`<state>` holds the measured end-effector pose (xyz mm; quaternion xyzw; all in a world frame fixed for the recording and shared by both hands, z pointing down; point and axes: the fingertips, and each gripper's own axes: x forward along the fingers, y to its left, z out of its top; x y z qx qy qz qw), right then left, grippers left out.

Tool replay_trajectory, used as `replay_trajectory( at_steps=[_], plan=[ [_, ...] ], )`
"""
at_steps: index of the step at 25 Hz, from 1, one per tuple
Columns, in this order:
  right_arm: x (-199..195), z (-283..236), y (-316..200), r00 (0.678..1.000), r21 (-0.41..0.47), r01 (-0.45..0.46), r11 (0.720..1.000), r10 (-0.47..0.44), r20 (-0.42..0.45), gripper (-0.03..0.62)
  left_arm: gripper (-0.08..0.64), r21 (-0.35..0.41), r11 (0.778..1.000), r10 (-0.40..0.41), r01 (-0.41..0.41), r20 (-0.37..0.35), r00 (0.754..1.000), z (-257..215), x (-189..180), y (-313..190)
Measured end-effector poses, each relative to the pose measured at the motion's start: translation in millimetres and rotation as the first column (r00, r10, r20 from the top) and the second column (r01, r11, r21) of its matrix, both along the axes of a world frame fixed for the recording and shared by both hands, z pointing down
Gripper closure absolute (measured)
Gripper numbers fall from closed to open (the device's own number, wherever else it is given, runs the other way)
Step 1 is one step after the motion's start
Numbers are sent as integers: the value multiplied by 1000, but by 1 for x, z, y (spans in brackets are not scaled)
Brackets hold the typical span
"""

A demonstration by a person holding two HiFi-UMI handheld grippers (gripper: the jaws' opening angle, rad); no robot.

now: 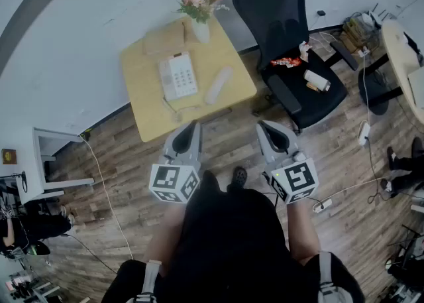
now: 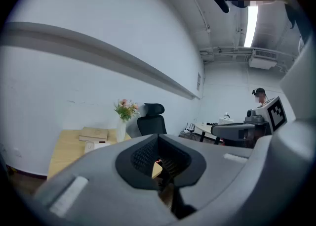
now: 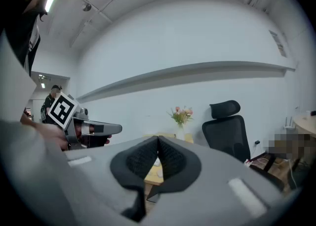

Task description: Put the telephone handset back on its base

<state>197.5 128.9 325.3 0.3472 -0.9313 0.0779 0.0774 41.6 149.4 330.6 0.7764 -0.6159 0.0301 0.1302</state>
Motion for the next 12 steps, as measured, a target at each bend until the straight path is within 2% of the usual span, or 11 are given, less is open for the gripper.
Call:
replay_trajectory(
  at_steps=[6,12],
  plan=[
    [-5,0,6,1000,-5,-10,1000,10,-9,589,549,6,1000,3,-3,1,1000,-4,-10,5],
    [1,1,16,1000,3,3,1000,-3,-22,589,549,-3,1000,-1,1,11,1000,-2,-3,10]
  ],
)
